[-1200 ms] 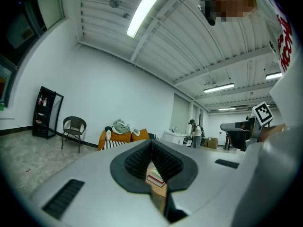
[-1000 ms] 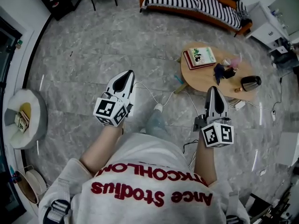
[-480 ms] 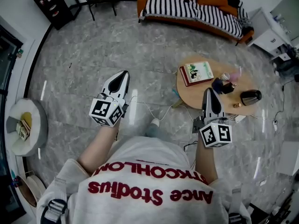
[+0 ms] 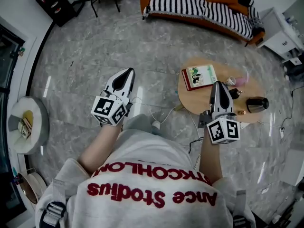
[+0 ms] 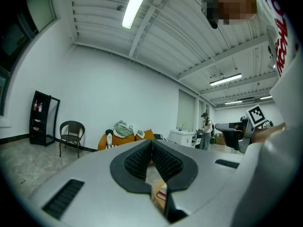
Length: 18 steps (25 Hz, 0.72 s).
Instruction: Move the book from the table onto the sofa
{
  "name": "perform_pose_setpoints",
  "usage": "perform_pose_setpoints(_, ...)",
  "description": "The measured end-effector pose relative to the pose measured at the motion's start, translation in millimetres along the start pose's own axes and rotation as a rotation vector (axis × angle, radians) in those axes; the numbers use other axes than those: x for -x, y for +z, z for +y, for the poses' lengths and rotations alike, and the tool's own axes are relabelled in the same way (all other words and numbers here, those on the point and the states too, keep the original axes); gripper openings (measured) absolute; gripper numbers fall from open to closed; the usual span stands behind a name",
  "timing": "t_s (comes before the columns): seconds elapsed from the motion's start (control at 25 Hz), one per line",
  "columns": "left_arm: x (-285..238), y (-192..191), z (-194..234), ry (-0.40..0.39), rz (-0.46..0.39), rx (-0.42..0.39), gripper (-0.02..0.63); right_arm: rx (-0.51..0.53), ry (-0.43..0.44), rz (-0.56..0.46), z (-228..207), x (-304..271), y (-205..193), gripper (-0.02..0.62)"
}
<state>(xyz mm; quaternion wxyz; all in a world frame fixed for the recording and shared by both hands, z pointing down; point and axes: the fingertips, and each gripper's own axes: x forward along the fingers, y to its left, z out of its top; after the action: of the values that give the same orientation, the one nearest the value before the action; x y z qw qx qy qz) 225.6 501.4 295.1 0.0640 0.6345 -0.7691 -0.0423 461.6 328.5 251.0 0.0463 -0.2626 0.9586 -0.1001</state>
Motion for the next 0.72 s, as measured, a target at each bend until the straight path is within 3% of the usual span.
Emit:
perform_pose_setpoints(0.44,-57,-7,4,-0.041,0.036,-0.015,0.017,-0.050,-0.074,0.007,-45,-18,-11,0.026)
perform_pose_setpoints(0.72,-133,-10,22,-0.096,0.043,-0.003,0.017,-0.042,-0.144,0.009,-81,-55,-8,0.026)
